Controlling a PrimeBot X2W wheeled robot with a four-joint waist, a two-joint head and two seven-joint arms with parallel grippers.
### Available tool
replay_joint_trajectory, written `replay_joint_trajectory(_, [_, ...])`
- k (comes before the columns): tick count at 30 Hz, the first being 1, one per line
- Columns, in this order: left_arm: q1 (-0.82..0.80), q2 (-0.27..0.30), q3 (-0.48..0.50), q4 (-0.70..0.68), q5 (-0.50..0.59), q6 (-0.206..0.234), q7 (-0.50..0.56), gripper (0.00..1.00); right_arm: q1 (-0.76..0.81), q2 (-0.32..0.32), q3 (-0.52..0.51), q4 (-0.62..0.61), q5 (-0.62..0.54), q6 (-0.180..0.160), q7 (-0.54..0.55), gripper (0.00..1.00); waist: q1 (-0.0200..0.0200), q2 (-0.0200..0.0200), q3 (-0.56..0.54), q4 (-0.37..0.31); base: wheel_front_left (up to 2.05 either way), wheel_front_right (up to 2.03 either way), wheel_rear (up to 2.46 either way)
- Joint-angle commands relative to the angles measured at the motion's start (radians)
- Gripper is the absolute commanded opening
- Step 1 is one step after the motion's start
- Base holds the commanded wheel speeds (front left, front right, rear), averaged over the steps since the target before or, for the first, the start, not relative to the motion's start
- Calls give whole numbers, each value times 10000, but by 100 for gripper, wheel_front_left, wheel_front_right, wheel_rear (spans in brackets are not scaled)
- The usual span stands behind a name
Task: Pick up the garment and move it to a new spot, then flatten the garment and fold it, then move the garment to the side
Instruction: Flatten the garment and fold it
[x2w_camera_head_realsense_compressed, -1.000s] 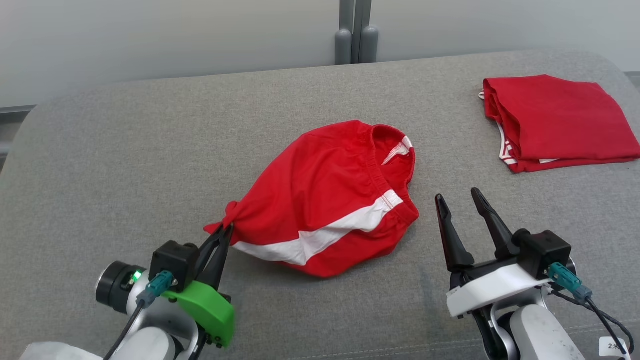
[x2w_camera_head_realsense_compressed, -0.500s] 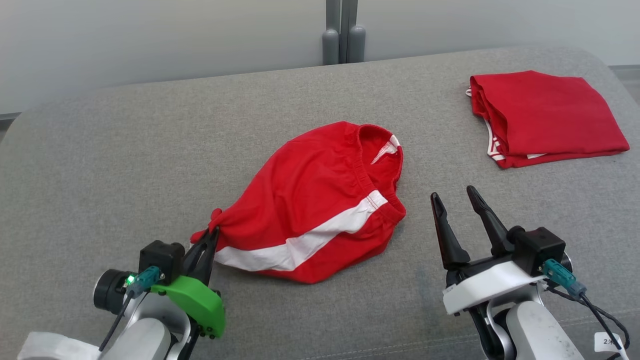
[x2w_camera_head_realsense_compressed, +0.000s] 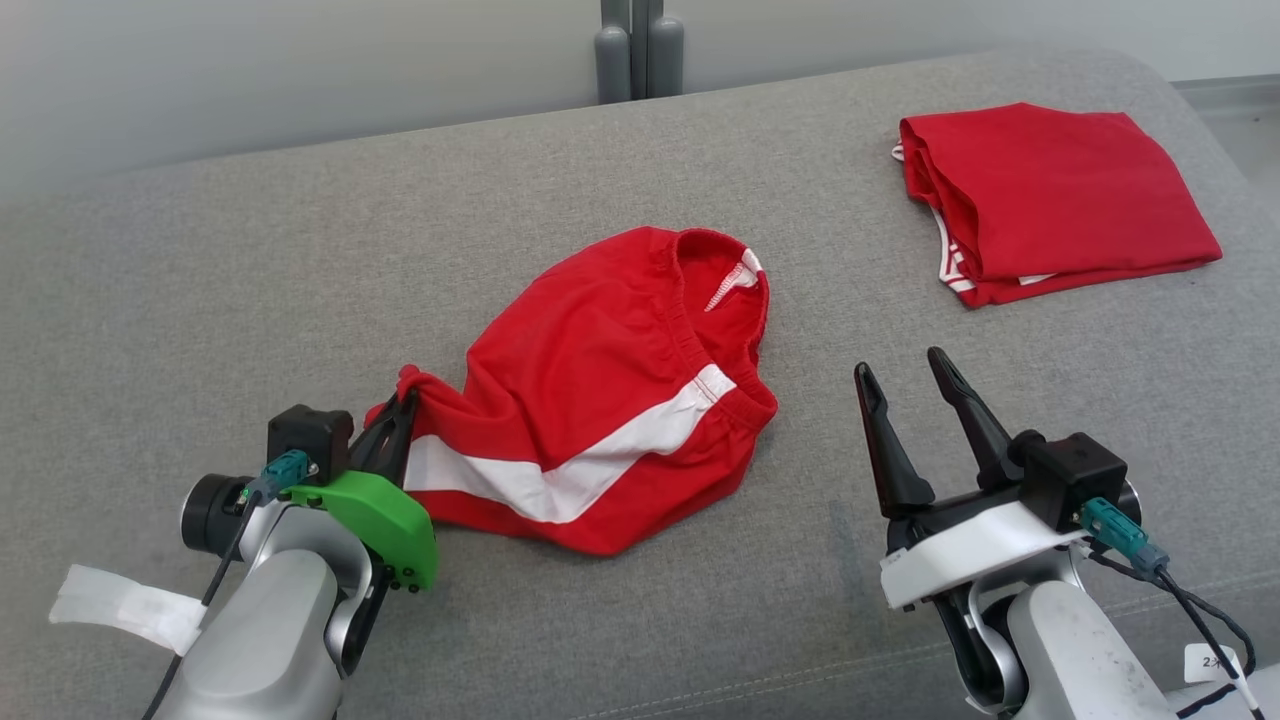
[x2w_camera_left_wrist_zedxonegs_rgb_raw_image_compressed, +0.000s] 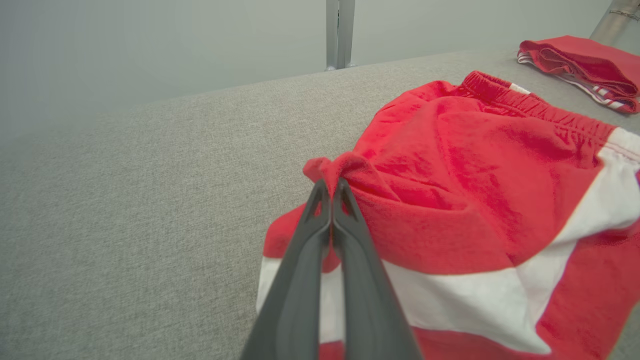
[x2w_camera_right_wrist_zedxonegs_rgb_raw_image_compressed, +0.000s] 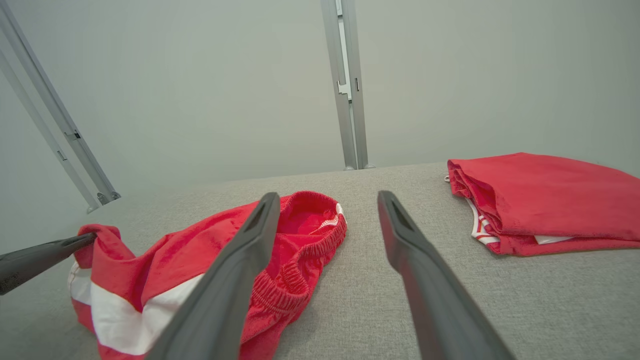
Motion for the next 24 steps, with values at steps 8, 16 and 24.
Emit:
replay_joint_trajectory(8, [-84, -217, 897, 45, 723, 79, -76, 100, 6, -33, -149, -44, -128, 0, -38, 100, 0, 0, 89, -114, 0, 0, 0])
replay_joint_trajectory(16, [1024, -375, 2314, -1659, 1664, 425, -67, 100, 208, -33, -200, -112, -89, 0, -38, 100, 0, 0, -88, 255, 0, 0, 0])
replay_joint_trajectory(24, [2794, -622, 3681, -3714, 2573, 656, -68, 100, 440, -33, -383, -46, -102, 0, -38, 100, 0, 0, -533, 653, 0, 0, 0])
